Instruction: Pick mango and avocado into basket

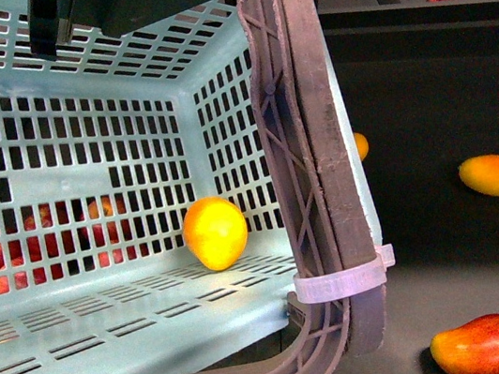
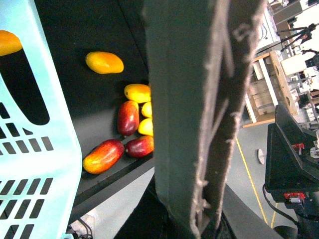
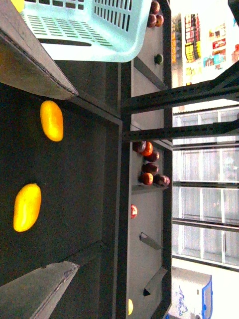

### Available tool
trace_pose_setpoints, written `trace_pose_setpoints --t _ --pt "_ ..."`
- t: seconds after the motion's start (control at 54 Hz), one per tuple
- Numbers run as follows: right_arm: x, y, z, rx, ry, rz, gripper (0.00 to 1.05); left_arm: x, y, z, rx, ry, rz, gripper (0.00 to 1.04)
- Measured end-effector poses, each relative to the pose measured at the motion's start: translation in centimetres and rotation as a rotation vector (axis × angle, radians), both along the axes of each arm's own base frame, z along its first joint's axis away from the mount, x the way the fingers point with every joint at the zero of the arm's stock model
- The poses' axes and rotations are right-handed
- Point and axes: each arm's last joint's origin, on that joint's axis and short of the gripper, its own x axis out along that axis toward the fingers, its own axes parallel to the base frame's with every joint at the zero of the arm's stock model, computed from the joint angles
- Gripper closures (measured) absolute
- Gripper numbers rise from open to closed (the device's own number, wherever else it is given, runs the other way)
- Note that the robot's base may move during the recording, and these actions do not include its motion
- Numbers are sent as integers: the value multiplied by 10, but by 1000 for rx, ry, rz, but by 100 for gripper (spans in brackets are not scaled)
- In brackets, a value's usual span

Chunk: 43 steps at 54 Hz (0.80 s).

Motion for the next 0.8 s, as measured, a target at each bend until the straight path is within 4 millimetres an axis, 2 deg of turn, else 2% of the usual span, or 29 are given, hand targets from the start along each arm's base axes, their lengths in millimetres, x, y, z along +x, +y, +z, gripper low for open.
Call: trace_pose_setpoints --t 0.797 --pt "0 0 0 0 1 1 8 0 0 1 2 -4 7 94"
